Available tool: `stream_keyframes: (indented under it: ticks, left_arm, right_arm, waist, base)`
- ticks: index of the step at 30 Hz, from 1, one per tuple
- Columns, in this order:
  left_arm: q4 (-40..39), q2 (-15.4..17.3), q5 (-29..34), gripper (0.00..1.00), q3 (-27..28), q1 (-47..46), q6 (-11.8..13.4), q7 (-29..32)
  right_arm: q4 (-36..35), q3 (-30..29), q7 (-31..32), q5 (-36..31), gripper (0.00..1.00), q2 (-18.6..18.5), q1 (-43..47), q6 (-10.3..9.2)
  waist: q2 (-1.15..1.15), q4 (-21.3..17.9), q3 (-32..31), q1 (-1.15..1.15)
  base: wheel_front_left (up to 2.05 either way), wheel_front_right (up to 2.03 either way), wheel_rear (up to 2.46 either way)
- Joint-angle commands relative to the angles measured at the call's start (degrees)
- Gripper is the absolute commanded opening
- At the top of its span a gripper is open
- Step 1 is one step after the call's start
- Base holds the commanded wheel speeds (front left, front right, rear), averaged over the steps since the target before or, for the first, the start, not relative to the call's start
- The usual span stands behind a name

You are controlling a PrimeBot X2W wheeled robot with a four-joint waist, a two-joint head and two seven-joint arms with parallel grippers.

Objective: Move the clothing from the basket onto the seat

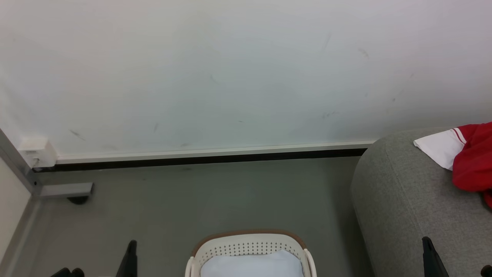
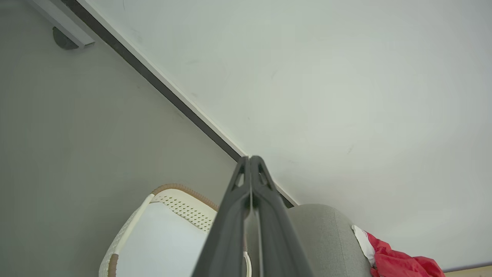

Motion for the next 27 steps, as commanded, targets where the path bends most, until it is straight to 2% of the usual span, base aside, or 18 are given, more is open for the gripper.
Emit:
stream_keyframes:
  ticks: [1,27]
  left_arm:
    - [-0.70,0.07,-1.64,0.00,0.63,-1.48,-0.57,0.41]
    - [-0.60,-0.89,-15.93,0.00,3.84,-3.54,-3.33,4.62]
  right_arm:
    - [-1.02,-0.35,0.41,2.02,0.00,-0.47,-1.78,-0.05]
    - [-2.86,-1.90,4.56,18.58,0.00,-0.54,-3.15,-0.07]
  waist:
    - [0.00,0.04,0.06,0.00]
    - [0.00,0.69,1.16,0.00]
  base:
    - [0.00,0.00,0.00]
    - [0.00,0.00,0.00]
